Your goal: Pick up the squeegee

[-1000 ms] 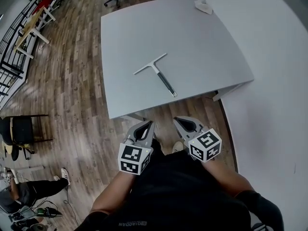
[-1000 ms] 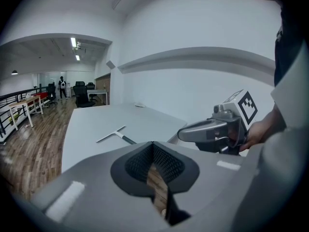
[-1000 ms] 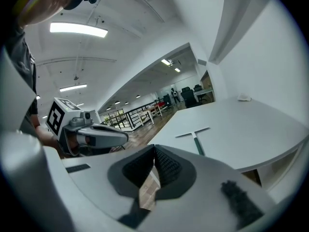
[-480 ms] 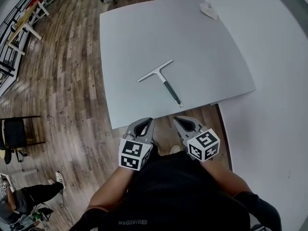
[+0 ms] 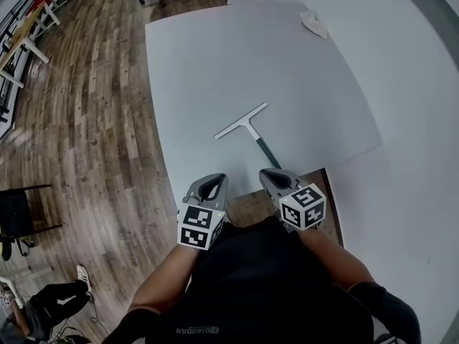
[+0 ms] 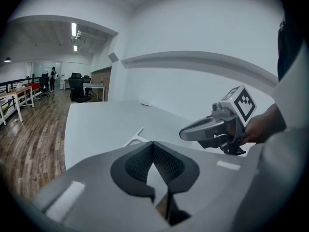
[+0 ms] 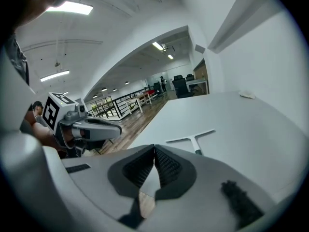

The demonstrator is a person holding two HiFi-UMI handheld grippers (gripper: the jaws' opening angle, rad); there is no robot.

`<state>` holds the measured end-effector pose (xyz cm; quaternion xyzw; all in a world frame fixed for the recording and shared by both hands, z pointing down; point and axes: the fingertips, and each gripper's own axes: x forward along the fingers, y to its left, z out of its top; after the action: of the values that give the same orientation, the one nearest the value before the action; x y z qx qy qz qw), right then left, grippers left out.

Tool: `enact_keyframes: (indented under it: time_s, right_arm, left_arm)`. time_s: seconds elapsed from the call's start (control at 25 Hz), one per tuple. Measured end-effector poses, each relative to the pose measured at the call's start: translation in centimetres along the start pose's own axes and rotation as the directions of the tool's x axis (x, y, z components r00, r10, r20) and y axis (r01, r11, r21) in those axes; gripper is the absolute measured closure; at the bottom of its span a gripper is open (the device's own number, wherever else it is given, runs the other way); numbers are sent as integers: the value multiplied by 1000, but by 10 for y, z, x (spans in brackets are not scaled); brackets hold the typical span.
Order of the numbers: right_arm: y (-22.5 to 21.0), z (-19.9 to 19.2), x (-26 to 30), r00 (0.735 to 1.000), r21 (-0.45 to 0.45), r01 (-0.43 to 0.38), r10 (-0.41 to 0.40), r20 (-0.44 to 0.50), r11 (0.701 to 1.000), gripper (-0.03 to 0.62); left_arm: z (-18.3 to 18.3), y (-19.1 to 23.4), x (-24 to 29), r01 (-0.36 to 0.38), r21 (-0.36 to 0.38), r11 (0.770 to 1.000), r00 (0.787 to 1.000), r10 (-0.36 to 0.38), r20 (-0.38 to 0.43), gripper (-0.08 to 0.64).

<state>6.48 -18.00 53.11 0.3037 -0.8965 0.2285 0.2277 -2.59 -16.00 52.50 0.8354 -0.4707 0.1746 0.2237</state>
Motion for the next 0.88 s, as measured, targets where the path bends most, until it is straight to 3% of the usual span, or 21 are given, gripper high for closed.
enact_keyframes:
  time_s: [0.2,0.52,0.88]
  right_arm:
    - [-10,14,25,999,-28,35,-36,-22,999,586]
    - [-40,32,50,995,-106,69,-76,-66,992,586]
    - [-100,18,94,977,-198,71,-108,-183,978,586]
  left_arm:
    - [-11,29,9,25,34,999,999,-24,-47,552]
    - [-22,46,29,36,14,999,993,-34,-113,552]
    - [-37,59,72,-33,-40,999,985,26,-172,552]
